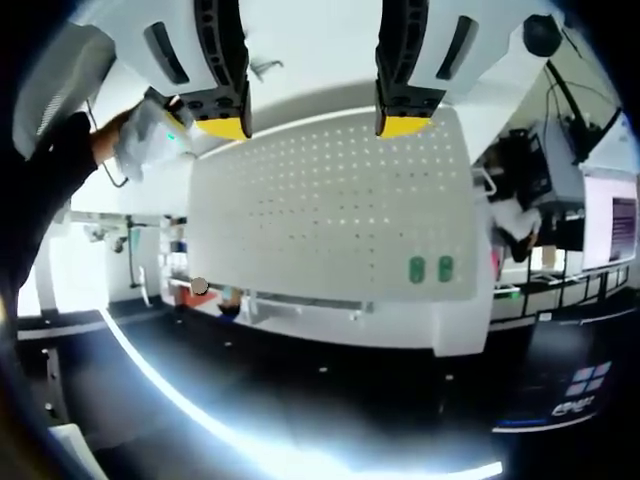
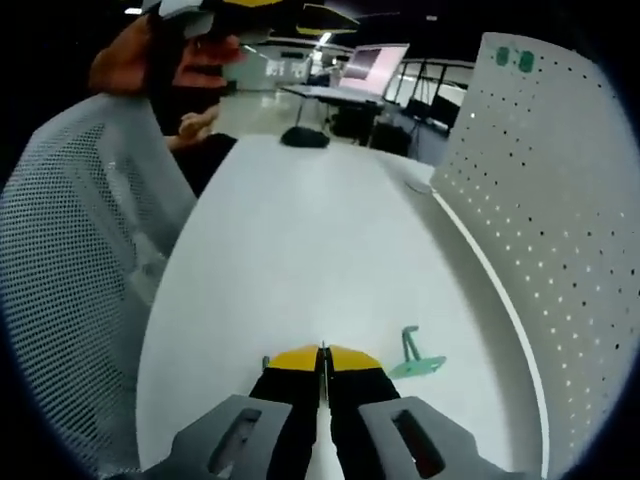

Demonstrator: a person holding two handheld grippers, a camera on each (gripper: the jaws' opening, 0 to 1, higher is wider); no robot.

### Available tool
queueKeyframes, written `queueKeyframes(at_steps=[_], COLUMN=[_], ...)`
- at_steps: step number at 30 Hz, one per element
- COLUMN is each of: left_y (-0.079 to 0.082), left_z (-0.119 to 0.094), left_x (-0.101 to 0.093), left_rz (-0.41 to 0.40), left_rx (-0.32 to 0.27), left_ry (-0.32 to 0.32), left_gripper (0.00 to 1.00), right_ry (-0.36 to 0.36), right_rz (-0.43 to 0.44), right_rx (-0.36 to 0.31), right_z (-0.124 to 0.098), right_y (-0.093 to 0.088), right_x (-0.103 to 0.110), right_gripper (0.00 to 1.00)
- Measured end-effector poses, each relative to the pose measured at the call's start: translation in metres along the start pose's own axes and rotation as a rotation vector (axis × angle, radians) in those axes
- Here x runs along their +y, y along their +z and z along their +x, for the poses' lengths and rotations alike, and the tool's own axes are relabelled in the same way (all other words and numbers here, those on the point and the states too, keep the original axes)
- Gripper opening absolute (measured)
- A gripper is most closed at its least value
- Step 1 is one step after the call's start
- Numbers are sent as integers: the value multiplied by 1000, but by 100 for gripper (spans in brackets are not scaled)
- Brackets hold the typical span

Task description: Insert the hook assembly into the mounting plate slot until the hook locks in place.

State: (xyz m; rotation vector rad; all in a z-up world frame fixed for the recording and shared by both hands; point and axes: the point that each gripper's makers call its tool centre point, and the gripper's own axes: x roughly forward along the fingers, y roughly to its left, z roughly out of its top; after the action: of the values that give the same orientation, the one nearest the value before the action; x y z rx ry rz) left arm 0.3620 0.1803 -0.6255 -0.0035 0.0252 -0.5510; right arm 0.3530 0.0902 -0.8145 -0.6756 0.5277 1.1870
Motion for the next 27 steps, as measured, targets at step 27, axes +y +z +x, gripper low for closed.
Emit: queueKeyframes(at_steps=[27], left_y=[-1], left_z=[1], left_x=[-3], left_rz=[2], left_rx=[4], left_ry=[-16], left_gripper=[49], right_ry=[-57], right_rz=[66], right_rx=[-66], right_z=[-15], right_y=[22], right_x=[-16], right_gripper=[0])
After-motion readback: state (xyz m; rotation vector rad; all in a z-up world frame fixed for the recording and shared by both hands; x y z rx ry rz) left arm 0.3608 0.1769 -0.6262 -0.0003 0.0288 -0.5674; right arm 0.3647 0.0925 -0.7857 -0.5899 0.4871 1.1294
